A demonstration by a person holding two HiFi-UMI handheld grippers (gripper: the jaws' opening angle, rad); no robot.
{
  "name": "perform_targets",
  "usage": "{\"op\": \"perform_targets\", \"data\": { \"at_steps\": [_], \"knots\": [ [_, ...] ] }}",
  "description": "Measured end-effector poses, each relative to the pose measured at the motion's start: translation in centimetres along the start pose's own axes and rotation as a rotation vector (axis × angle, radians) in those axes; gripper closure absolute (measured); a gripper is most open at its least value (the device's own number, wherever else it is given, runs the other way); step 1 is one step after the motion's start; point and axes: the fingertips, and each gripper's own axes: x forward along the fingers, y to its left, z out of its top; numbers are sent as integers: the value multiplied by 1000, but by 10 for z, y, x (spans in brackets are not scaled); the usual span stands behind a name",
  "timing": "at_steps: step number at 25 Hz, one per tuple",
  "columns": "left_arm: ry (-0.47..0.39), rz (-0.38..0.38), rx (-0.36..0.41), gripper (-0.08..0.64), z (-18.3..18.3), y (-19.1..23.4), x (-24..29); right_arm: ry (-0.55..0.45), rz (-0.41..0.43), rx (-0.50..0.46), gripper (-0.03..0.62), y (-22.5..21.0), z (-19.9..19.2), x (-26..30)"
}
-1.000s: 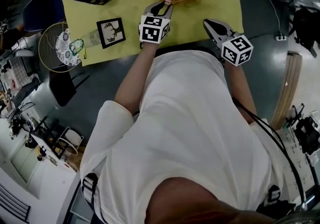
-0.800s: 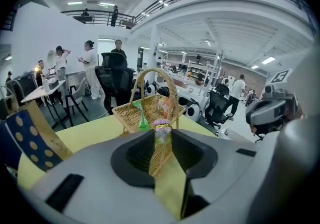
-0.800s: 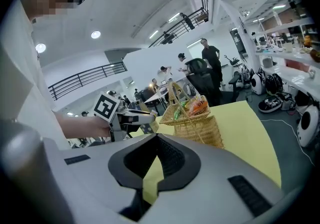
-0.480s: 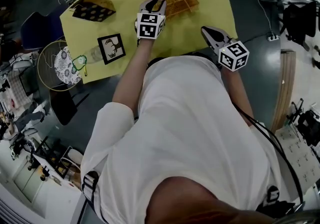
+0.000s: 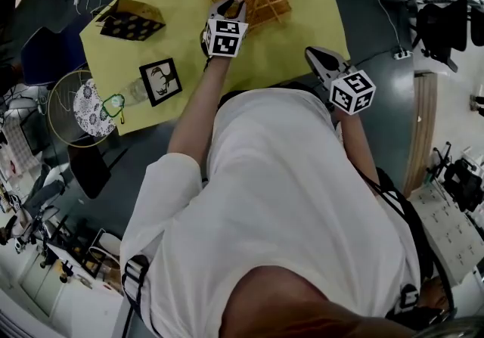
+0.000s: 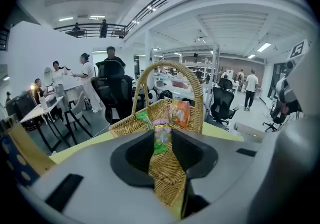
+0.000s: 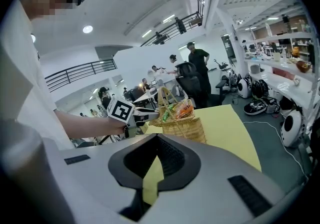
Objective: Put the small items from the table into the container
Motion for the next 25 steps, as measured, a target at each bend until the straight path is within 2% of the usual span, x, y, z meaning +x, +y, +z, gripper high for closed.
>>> {"op": "perform_targets", "data": {
  "at_steps": [8, 14, 21, 23, 25],
  "knots": [
    [3, 23, -22, 420, -1, 6, -1, -2, -4, 21, 577, 1, -10, -5],
    [-11, 30, -7, 420, 3, 0, -18, -24, 0, 33, 577, 5, -11, -8],
    [-140, 26, 44, 425, 46, -19, -67, -50, 29, 38, 577, 11, -11, -3],
    [-173, 28, 48, 473, 57, -24, -82, -52, 42, 38, 577, 13, -11, -2],
    [-202, 36, 41, 490, 66, -27, -95, -57, 57, 35, 577, 16, -10, 0]
  ]
}}
